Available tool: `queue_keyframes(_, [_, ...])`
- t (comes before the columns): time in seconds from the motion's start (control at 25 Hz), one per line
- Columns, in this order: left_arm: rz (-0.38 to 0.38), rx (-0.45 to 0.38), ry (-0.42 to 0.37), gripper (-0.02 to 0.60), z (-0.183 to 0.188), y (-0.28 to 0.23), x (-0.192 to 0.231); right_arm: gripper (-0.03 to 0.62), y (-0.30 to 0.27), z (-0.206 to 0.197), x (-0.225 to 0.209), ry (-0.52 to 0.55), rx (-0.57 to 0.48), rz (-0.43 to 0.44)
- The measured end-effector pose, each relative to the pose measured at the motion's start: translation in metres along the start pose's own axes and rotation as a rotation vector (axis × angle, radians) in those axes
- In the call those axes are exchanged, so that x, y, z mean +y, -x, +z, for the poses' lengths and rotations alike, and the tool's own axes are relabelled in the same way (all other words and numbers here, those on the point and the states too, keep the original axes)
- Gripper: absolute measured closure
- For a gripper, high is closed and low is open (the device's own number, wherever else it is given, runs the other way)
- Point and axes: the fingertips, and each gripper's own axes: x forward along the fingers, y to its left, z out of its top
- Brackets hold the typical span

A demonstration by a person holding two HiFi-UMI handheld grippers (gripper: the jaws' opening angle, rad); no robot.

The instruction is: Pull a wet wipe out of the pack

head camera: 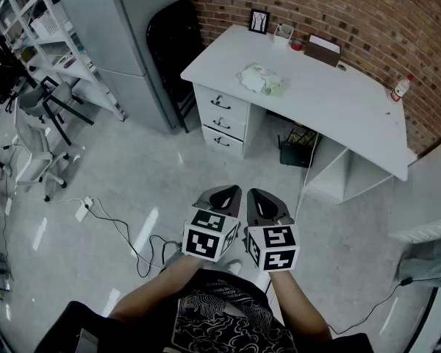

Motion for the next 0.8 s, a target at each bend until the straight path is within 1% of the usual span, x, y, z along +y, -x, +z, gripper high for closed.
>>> queue_keyframes(0.4, [-0.032, 0.01, -0.007, 0.569, 0.006, -0.014, 0.017, 0.577, -0.026, 0.003, 0.0, -0.021, 0.024, -0.019])
queue_keyframes(0.8, [-0.093, 0.025, -0.037, 0.569, 0.035, -0.062, 0.069, 0.576, -0.091, 0.027, -0.011, -0.036, 0.049, -0.058])
